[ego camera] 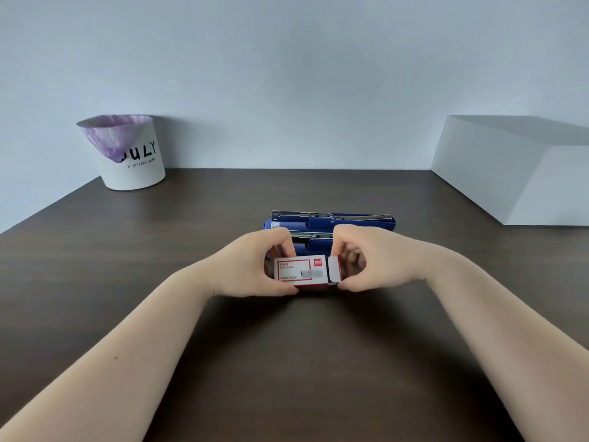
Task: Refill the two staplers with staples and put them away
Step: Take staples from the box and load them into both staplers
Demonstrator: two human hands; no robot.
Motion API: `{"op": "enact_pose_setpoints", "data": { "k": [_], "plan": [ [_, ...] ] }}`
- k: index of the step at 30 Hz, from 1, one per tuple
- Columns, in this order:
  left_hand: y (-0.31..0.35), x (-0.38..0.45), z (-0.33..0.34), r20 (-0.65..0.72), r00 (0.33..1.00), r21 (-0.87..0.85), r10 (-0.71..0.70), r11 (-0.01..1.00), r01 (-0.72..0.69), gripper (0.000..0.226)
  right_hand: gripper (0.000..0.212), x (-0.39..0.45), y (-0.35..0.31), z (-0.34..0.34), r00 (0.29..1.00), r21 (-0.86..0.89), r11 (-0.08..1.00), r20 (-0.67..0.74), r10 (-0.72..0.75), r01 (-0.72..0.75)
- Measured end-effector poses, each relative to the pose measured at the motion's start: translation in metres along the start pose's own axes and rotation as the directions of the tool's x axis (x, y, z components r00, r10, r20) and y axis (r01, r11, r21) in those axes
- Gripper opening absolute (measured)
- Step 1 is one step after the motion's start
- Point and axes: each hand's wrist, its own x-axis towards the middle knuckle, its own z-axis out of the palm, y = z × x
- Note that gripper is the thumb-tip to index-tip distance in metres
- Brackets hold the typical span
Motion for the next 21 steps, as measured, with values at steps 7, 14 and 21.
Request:
{"op": "enact_pose_setpoints", "data": {
  "k": [7,14,21],
  "plan": [
    [-0.005,-0.003,-0.003,0.052,0.998,-0.049,-0.044,0.998,0.046,0.036,0.033,-0.007,0.006,-0.008,0.997,-0.046,0.998,0.063,0.048,-0.045],
    [-0.006,-0.004,-0.006,0.071,0.996,-0.056,-0.052,0.997,0.056,0.036,0.033,-0.011,0.013,-0.014,0.989,-0.089,0.991,0.106,0.107,-0.098],
    [-0.007,-0.005,-0.009,0.088,0.994,-0.076,-0.063,0.995,0.070,0.033,0.035,-0.014,0.014,-0.019,0.982,-0.110,0.987,0.138,0.133,-0.118]
  ]
}}
